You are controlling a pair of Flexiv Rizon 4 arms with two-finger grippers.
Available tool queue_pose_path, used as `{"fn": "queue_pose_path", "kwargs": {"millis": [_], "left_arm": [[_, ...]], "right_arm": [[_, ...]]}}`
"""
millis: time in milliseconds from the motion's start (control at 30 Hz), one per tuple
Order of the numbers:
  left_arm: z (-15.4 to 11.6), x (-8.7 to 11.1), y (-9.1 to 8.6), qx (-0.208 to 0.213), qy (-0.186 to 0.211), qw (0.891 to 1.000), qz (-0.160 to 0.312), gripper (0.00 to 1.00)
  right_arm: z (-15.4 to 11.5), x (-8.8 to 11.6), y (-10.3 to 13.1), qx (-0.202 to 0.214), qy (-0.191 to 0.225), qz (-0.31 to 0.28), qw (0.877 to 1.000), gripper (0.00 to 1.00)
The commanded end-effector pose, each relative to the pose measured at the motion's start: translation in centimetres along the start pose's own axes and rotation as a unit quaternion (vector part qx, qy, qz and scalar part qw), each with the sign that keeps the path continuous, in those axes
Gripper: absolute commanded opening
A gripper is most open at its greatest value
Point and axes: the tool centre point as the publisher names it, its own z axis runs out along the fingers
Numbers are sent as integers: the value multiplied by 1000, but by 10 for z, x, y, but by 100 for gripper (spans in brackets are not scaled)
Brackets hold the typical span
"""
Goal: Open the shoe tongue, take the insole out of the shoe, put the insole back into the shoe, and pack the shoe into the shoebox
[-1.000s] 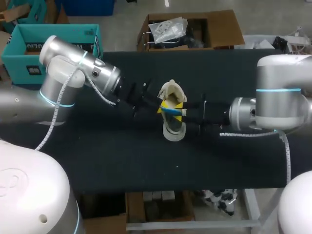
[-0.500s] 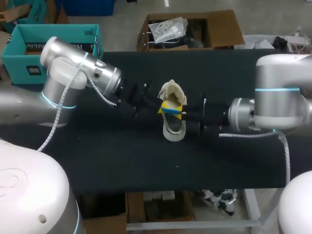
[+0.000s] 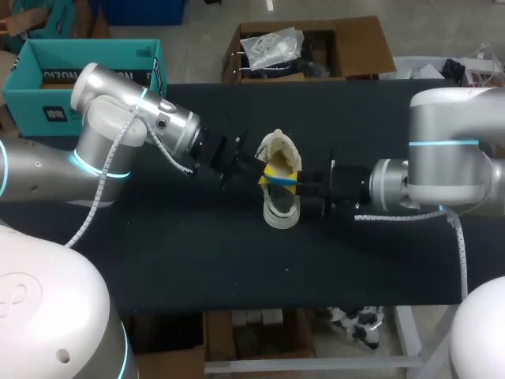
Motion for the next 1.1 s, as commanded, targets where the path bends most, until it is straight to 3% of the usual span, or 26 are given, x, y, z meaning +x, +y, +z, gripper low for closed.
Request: {"fn": "queue_pose_path", "kwargs": {"millis": [33, 167, 233, 300, 333, 367, 400, 667, 700, 767, 933, 1100], "left_arm": [[-9, 2, -9, 3, -4, 1000, 5, 25], [-14, 4, -14, 7, -5, 1000, 10, 40], [-15, 4, -16, 8, -7, 1000, 12, 39], [-16, 4, -17, 9, -9, 1000, 14, 31], [-17, 4, -18, 9, -10, 1000, 14, 22], [-17, 3, -18, 10, -11, 1000, 14, 5], [-16, 3, -17, 10, -11, 1000, 14, 0], [-8, 1, -14, 8, -7, 1000, 11, 0], [-8, 1, -14, 7, -6, 1000, 11, 0], [-8, 2, -14, 5, -5, 1000, 12, 0], [-10, 3, -12, 0, -7, 1000, 11, 0], [-7, 2, -12, -1, -8, 1000, 10, 0]], "right_arm": [[5, 2, 7, 1, 0, 2, 1000, 0], [3, 4, 8, -4, 2, 2, 1000, 0], [2, 4, 8, -5, 3, 2, 1000, 0], [1, 5, 9, -5, 4, 2, 1000, 0], [1, 5, 9, -6, 4, 3, 1000, 0], [1, 5, 10, -6, 4, 3, 1000, 0], [1, 5, 10, -6, 4, 3, 1000, 0], [-1, 4, 8, -3, 5, 4, 1000, 0], [-2, 3, 6, -2, 6, 3, 1000, 27], [-7, 1, -2, 1, 8, -5, 1000, 44], [-16, -2, -19, -3, 8, -25, 1000, 47], [-20, -5, -30, -7, 3, -39, 999, 36]]}}
